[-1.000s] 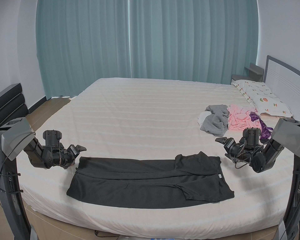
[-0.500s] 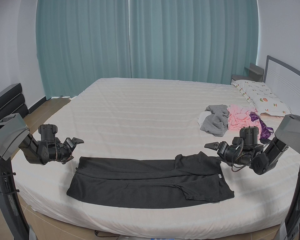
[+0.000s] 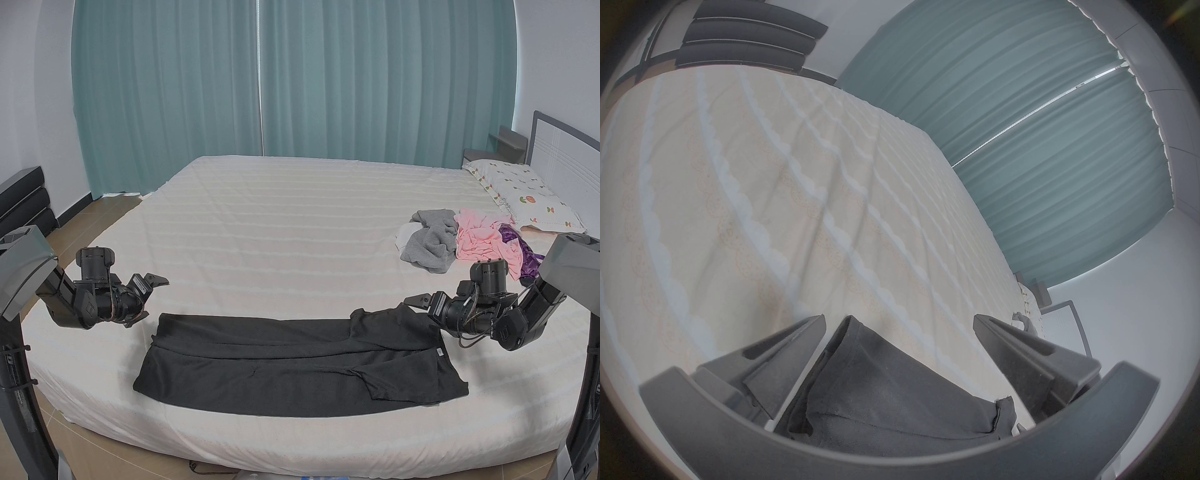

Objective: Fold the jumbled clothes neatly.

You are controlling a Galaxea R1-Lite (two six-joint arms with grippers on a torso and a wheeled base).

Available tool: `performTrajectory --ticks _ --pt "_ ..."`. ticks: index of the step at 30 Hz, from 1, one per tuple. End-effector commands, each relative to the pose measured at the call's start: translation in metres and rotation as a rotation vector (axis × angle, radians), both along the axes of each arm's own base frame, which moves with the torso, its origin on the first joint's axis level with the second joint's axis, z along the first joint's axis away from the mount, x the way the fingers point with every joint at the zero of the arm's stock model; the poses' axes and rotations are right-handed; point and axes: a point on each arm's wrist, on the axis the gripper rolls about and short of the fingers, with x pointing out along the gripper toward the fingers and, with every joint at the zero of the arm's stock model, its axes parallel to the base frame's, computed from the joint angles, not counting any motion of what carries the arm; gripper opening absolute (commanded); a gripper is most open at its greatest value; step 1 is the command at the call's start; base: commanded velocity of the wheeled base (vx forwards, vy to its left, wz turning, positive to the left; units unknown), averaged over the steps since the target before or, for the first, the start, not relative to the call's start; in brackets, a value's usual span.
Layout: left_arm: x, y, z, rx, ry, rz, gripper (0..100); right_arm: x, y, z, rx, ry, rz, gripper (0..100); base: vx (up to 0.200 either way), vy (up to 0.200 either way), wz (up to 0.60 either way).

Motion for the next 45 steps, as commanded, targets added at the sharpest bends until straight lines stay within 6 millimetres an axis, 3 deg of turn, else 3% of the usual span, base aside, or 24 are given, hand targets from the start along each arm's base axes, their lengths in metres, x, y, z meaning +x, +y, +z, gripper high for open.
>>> performTrajectory --ticks 1,20,29,30,40,45 --pt "-0.001 0.0 -0.001 0.0 0.003 -0.001 100 0.001 0.0 -0.006 -0.007 0.012 0.003 100 0.0 0.0 0.0" --pt "-0.001 -0.001 -0.004 0.001 0.012 -0.004 100 0.003 0.0 -0.011 -0.041 0.002 0.029 100 0.0 0.0 0.0" --pt "-0.001 -0.002 -0.005 0.003 0.013 -0.005 100 0.005 -0.005 -0.031 -0.091 0.025 0.048 100 0.0 0.0 0.0" --pt "-0.001 -0.002 -0.005 0.002 0.013 -0.006 100 0.003 -0.007 -0.034 -0.101 0.033 0.051 0 0.0 0.0 0.0" --pt "-0.001 -0.002 -0.005 0.004 0.014 -0.006 100 -0.009 -0.018 -0.037 -0.187 0.028 0.084 0 0.0 0.0 0.0" --pt "-0.005 -0.003 -0.001 0.008 0.014 -0.008 100 -0.015 -0.02 -0.026 -0.177 0.014 0.084 0 0.0 0.0 0.0"
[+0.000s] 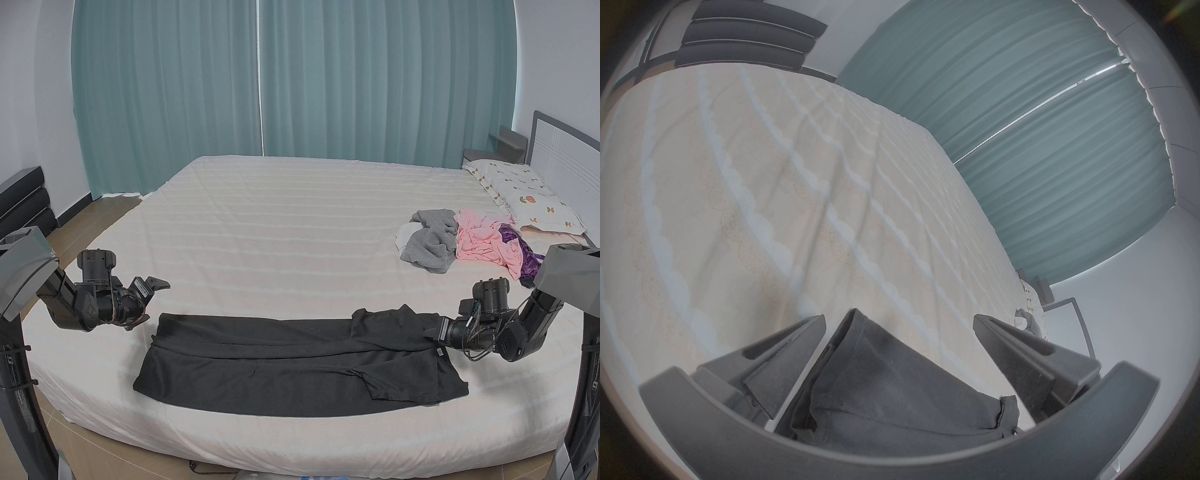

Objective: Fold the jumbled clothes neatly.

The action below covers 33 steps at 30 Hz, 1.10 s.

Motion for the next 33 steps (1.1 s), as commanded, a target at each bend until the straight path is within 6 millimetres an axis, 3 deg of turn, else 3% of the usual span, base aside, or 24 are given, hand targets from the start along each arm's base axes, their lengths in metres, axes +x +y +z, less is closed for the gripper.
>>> performTrajectory --ticks 1,15,26,27,33 --pt "-0.004 -0.002 0.002 0.004 0.002 -0.005 100 -0.005 -0.002 0.01 0.005 -0.015 -0.004 0 0.0 0.0 0.0" --pt "-0.014 -0.016 0.011 0.029 0.038 -0.062 100 -0.02 -0.007 0.009 0.005 0.021 -0.002 0 0.0 0.0 0.0" --pt "-0.03 -0.024 0.005 0.128 0.078 -0.139 100 -0.026 -0.008 0.005 0.0 0.038 -0.003 0 0.0 0.0 0.0" --pt "-0.031 -0.025 0.004 0.15 0.087 -0.139 100 -0.026 -0.008 0.006 0.001 0.034 -0.006 100 0.0 0.0 0.0" --pt "-0.032 -0.03 -0.002 0.201 0.122 -0.131 100 -0.029 -0.008 0.023 0.027 0.004 -0.03 100 0.0 0.0 0.0"
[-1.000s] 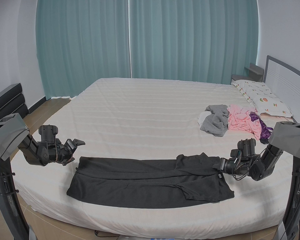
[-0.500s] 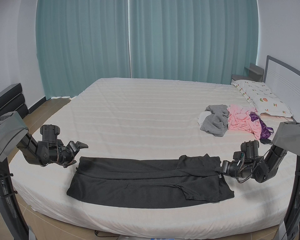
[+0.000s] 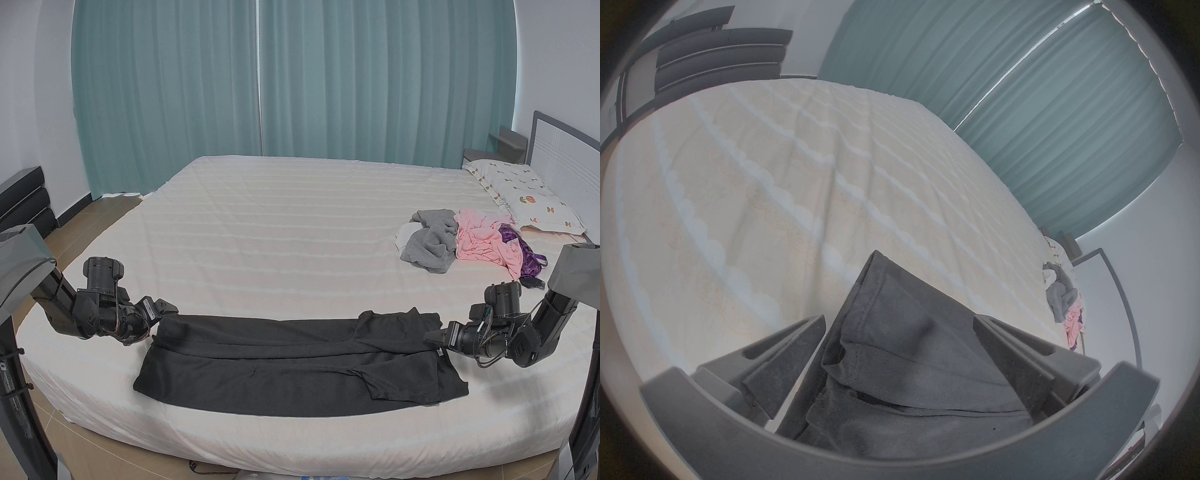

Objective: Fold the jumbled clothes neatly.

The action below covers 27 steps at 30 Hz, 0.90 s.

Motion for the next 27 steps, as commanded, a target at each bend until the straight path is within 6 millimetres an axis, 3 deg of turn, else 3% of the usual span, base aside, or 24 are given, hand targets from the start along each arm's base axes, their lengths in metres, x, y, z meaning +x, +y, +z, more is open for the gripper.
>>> performTrajectory --ticks 1,13,14,20,27 --pt "-0.001 -0.004 -0.003 0.021 0.015 0.002 100 -0.003 0.001 0.015 0.018 -0.03 -0.021 100 0.0 0.0 0.0" --pt "0.008 -0.007 -0.022 0.076 0.07 0.043 100 -0.016 0.001 0.024 -0.003 -0.015 -0.117 100 0.0 0.0 0.0" --pt "0.009 -0.007 -0.02 0.082 0.065 0.05 0 -0.018 0.001 0.023 -0.01 -0.01 -0.124 100 0.0 0.0 0.0" --pt "0.005 -0.008 -0.016 0.085 0.069 0.05 0 -0.018 0.002 0.02 -0.05 -0.004 -0.165 100 0.0 0.0 0.0" --pt "0.0 -0.007 0.0 0.102 0.036 0.065 0 -0.019 0.018 0.022 -0.039 0.019 -0.208 100 0.0 0.0 0.0"
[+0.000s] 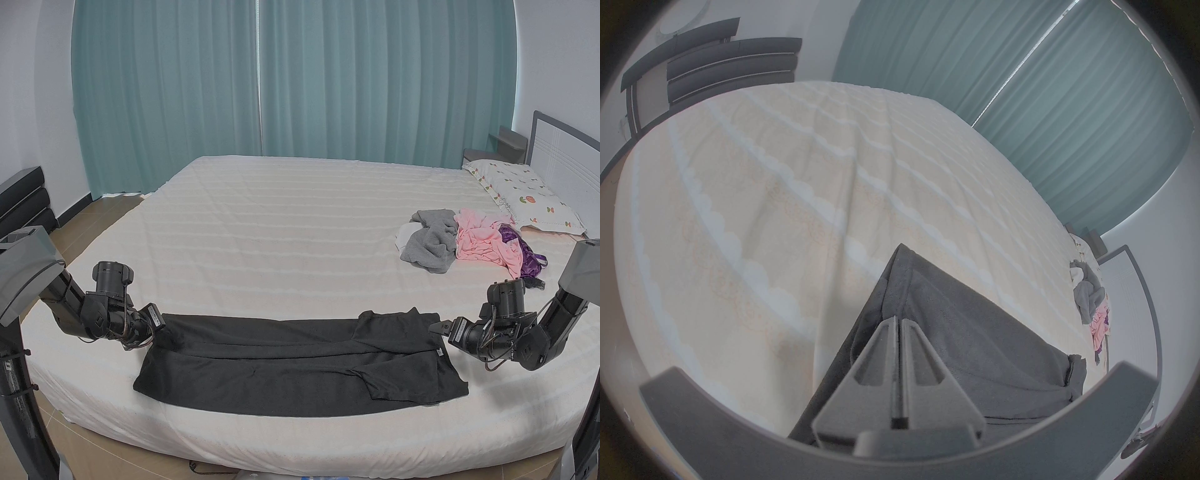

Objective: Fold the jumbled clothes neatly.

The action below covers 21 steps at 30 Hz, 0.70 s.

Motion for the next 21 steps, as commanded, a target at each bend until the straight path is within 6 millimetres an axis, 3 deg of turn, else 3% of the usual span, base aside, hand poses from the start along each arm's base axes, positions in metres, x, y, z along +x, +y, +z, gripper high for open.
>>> performTrajectory --ticks 1,8,21 --pt "-0.004 0.001 0.013 0.006 -0.032 0.006 0 0.001 0.013 0.002 -0.003 0.009 0.003 100 0.0 0.0 0.0" --pt "-0.008 0.0 0.03 0.007 -0.076 0.007 0 0.01 0.03 0.005 0.024 0.047 -0.048 100 0.0 0.0 0.0" --pt "-0.008 0.0 0.03 0.005 -0.079 0.008 0 0.015 0.042 -0.009 0.008 0.109 -0.049 100 0.0 0.0 0.0"
